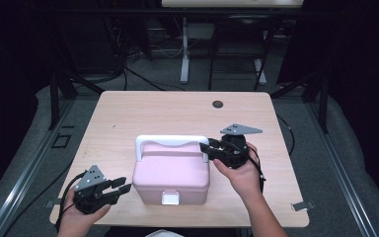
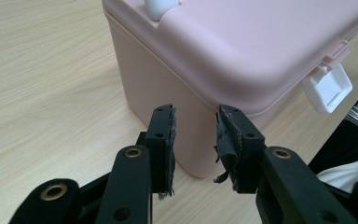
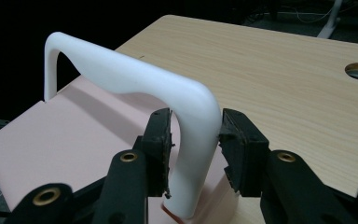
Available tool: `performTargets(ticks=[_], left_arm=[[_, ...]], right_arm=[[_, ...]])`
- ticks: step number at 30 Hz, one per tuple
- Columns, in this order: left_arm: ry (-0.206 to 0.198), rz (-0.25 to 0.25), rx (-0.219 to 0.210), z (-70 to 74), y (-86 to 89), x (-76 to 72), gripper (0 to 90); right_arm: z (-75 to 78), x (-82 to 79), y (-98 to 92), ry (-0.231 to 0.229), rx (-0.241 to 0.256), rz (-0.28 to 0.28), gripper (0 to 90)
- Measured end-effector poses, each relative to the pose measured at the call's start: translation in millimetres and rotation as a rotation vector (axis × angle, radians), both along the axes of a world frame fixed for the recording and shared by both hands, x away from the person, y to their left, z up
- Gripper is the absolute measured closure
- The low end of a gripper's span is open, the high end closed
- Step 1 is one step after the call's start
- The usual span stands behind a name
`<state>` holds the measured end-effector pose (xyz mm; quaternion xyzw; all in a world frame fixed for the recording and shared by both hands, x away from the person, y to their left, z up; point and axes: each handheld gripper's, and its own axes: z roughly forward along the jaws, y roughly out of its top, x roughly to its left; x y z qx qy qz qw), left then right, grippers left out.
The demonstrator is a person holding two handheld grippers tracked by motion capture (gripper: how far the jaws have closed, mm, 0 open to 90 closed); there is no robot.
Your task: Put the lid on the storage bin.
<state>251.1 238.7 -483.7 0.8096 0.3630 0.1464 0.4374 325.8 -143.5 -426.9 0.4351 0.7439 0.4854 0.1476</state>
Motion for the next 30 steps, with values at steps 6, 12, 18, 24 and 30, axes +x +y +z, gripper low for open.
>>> performTargets(ticks=[6, 12, 18, 24, 30], left_arm=[[-0.001, 0.011, -0.004, 0.0, 3.4, 1.5, 65.3], [-0.007, 0.025, -0.010, 0.5, 7.1, 3.3, 63.3], [-0.005, 0.035, -0.014, -0.2, 8.8, 4.6, 60.3], [-0.013, 0.052, -0.025, 2.5, 12.2, 7.4, 55.4], [-0.012, 0.057, -0.027, 6.5, 13.4, 13.6, 53.2]], right_arm=[[2.5, -0.5, -2.8, -0.007, 0.008, -0.003, 61.4], [7.8, -2.8, -8.5, -0.024, 0.021, -0.018, 60.0], [12.9, -5.1, -16.1, -0.034, 0.030, -0.035, 58.0], [18.5, -7.0, -20.8, -0.060, 0.029, -0.045, 54.9], [16.5, -10.5, -24.8, -0.074, 0.021, -0.053, 50.9]])
